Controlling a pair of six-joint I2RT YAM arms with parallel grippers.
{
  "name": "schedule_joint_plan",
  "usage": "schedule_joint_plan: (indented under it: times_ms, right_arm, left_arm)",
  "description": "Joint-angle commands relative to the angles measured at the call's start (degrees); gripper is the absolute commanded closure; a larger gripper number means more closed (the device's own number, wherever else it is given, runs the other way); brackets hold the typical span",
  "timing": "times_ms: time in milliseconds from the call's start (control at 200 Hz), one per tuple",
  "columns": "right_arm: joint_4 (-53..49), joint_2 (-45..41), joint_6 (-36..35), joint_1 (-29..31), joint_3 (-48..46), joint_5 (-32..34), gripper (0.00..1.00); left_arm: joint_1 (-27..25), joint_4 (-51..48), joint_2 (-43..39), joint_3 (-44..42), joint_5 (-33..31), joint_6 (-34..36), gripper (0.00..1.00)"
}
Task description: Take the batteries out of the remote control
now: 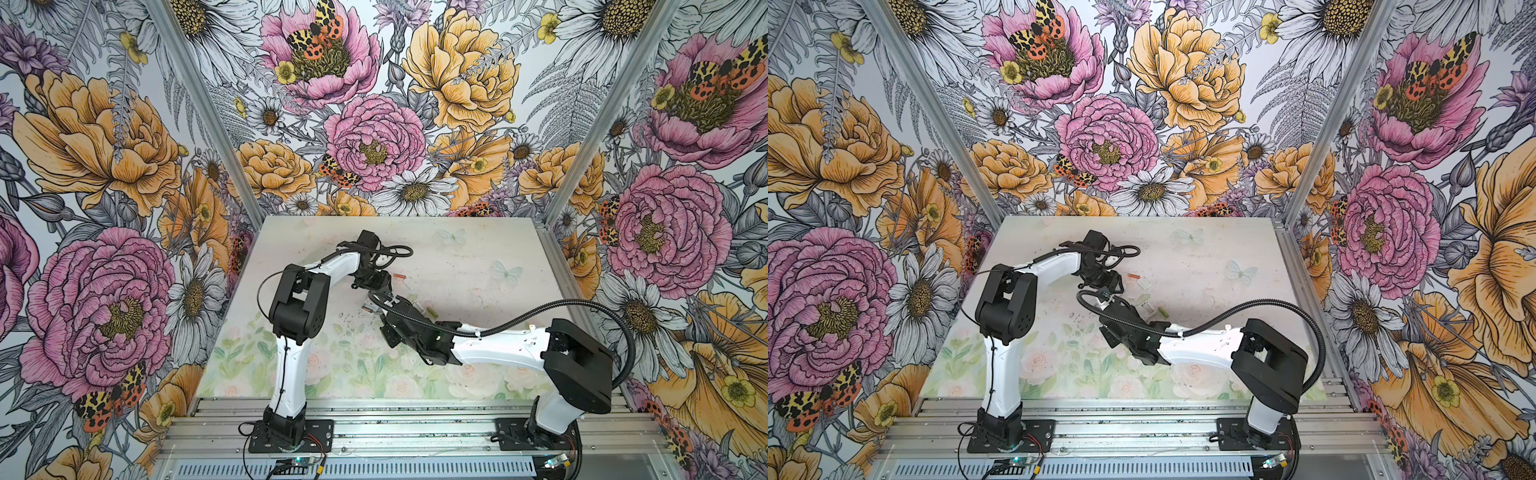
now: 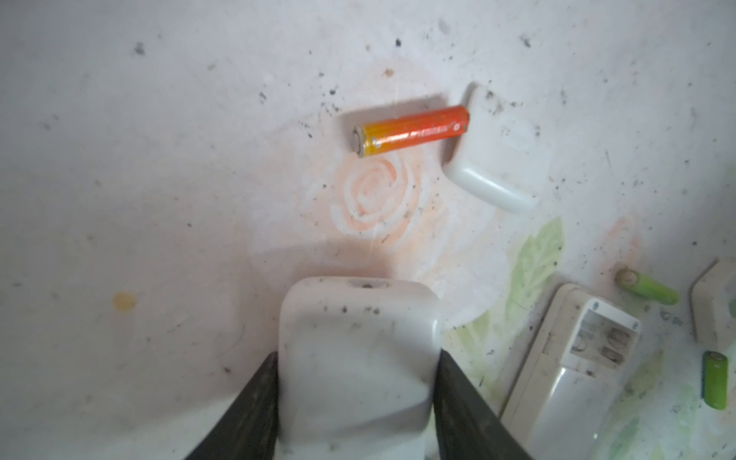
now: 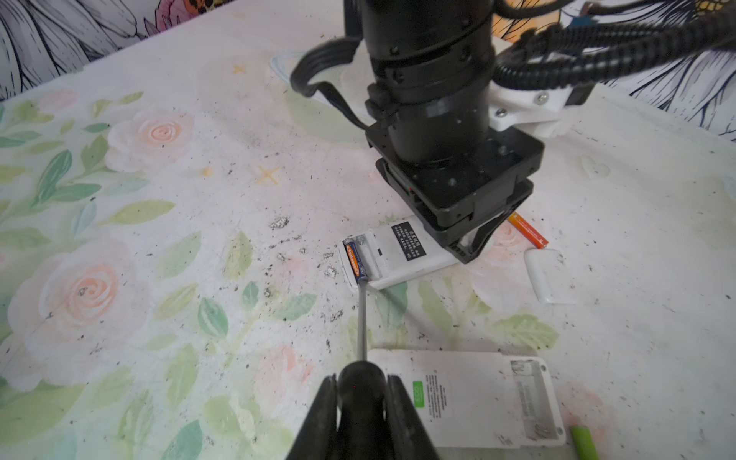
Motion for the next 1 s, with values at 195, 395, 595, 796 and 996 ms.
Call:
schedule_joint_plan:
  times_ms: [195, 395, 595, 796, 996]
  right_arm:
    - [20.12, 4.14, 8.49, -0.12, -3.87, -4.10, 1.00]
    - [24.83, 3.57, 9.70, -0.76, -5.25, -6.18, 1.00]
    - [26.20, 3.53, 10.10, -1.33, -5.92, -8.27, 1.00]
    - [26.74, 3.04, 10.52, -2.14, -7.09, -9.37, 1.00]
    - [18.76, -2.60, 9.35, -2.42, -8.15, -8.41, 1.00]
  left_arm:
    - [-1.31, -3.21, 1.52, -3.99, 16.03, -6.50, 0.72]
    - [-1.39, -1.85, 1.65, -4.10, 16.23, -8.04, 0.72]
    - [-1.90, -0.67, 1.87, -3.82, 15.51, -9.53, 0.72]
    - [-2.87, 0.02, 1.57, -3.97, 14.61, -10.66, 0.72]
    - [-3.39, 1.03, 0.39, -3.69, 11.47, -12.32, 0.71]
